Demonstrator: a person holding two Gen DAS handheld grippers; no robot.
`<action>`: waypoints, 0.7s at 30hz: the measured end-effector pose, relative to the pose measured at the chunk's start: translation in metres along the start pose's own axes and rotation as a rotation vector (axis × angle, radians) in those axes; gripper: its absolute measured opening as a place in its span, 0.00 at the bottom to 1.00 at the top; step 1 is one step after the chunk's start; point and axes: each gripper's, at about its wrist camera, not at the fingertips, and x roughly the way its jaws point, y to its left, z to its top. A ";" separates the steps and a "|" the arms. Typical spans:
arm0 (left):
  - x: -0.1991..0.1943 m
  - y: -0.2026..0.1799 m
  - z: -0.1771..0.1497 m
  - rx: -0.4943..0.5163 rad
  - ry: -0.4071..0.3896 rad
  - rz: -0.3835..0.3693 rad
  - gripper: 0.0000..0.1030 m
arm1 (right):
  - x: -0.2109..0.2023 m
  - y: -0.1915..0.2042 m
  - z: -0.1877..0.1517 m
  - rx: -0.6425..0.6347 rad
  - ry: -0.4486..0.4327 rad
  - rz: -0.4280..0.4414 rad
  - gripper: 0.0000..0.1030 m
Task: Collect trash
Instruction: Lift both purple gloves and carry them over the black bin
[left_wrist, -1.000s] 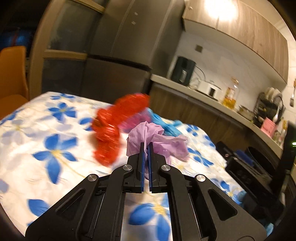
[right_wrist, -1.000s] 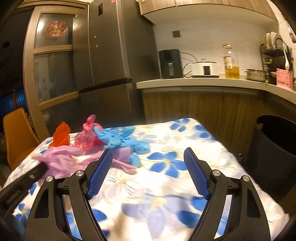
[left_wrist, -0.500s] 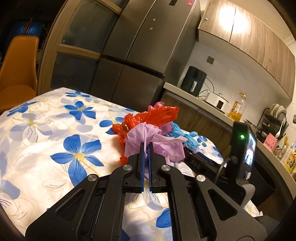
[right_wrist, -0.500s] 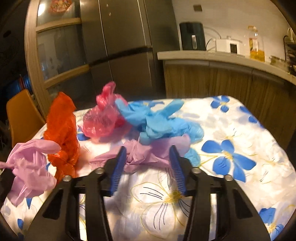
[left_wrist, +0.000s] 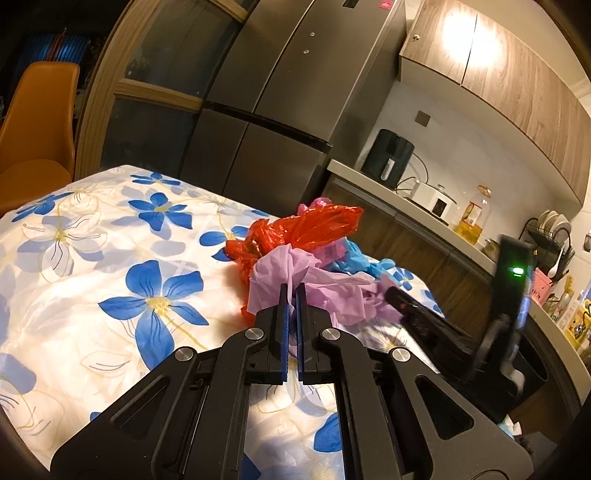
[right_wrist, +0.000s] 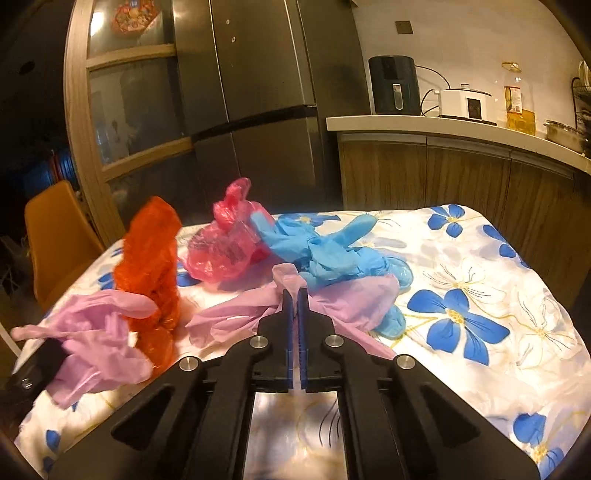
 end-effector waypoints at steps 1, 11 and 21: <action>0.000 0.000 0.000 -0.001 0.002 0.003 0.02 | -0.005 0.000 0.000 -0.002 -0.007 0.002 0.03; -0.023 -0.016 0.002 0.049 -0.014 0.019 0.02 | -0.092 -0.022 0.005 0.006 -0.123 0.045 0.02; -0.048 -0.061 0.006 0.114 -0.037 -0.030 0.02 | -0.160 -0.043 0.006 0.013 -0.221 0.018 0.02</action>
